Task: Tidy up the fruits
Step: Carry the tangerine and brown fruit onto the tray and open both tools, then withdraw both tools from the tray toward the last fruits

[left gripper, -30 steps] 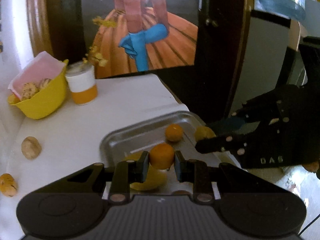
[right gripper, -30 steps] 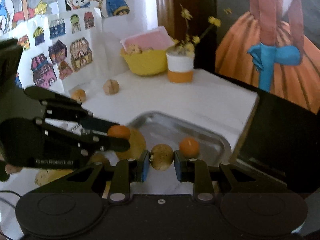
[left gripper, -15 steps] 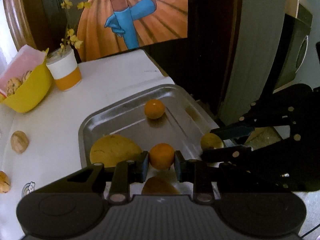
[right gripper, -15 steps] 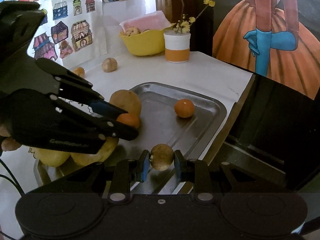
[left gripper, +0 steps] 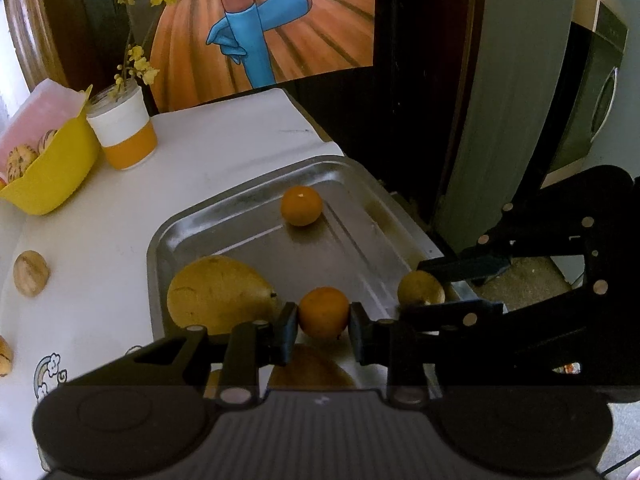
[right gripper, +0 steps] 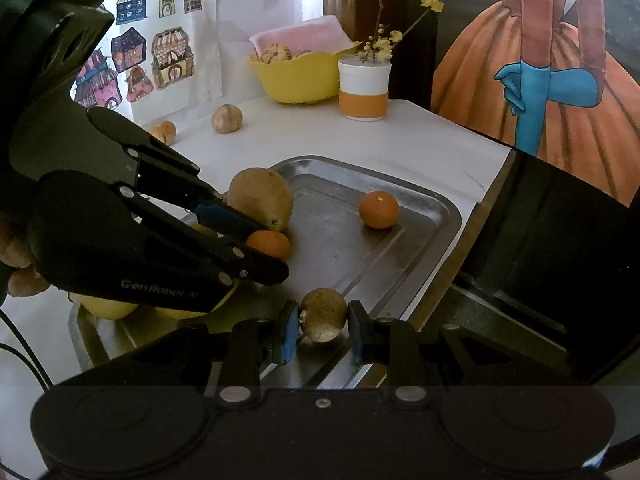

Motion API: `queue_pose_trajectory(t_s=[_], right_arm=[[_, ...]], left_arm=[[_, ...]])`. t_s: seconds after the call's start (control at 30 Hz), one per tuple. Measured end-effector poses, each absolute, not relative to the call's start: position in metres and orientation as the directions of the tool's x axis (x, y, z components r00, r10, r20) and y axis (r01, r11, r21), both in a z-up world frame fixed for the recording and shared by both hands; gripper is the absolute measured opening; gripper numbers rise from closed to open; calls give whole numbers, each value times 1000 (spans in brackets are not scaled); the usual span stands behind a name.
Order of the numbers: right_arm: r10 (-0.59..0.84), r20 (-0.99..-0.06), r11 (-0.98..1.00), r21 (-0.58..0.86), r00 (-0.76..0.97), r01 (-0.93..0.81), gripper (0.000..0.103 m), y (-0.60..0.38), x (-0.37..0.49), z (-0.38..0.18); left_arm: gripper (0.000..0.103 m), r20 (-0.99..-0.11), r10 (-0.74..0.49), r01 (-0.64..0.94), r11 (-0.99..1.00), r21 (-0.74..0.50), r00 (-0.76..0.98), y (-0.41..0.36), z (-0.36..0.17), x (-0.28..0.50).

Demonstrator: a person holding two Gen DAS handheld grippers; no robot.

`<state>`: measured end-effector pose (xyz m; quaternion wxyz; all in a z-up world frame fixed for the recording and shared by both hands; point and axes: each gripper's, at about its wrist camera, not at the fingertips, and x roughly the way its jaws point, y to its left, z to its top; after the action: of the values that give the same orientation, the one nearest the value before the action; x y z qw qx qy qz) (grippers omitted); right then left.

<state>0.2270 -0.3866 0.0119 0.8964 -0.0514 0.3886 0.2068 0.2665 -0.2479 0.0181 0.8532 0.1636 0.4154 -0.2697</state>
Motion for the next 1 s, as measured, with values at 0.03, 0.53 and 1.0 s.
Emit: queue_pose_trajectory(t_s=[0.03,0.53,1.0], right_arm=[[330,-717,909,66,614,-411,31,-386,226,13],[289,-663,940,60,691,-335,79,-386,185,51],[307,-618,942,91,724,-322,102,-347,111,101]], left_arm=[[30,-796,-326,595,802,54,511,-248,18,266],[92,-672,-387,533,846,13,632,-217,61,231],[102,-582,-335,388,921,-35,741,-132,95,157]])
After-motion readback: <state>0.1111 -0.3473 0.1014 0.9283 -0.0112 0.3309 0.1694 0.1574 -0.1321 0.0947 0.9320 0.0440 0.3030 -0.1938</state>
